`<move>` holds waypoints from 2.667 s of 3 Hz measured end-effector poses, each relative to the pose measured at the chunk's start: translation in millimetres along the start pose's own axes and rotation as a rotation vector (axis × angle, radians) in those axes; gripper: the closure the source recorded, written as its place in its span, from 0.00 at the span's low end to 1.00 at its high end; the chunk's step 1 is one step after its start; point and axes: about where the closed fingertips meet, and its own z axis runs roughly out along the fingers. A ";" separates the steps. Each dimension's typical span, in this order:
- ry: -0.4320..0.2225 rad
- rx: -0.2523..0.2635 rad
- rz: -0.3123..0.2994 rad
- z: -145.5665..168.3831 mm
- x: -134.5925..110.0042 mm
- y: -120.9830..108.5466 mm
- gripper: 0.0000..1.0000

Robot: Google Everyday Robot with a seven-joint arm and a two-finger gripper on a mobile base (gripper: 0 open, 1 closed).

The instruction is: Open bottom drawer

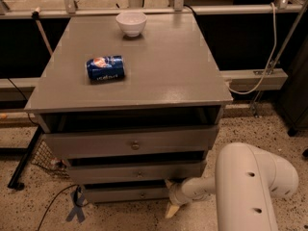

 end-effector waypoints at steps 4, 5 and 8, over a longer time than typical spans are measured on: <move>0.059 0.002 -0.036 29.4 10.1 -14.5 0.23; 0.058 0.001 -0.036 30.2 9.6 -13.5 0.46; 0.057 -0.001 -0.036 25.5 6.1 -14.1 1.00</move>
Offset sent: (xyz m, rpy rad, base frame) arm 0.0308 0.0002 -0.0288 -0.0800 -0.0320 0.0158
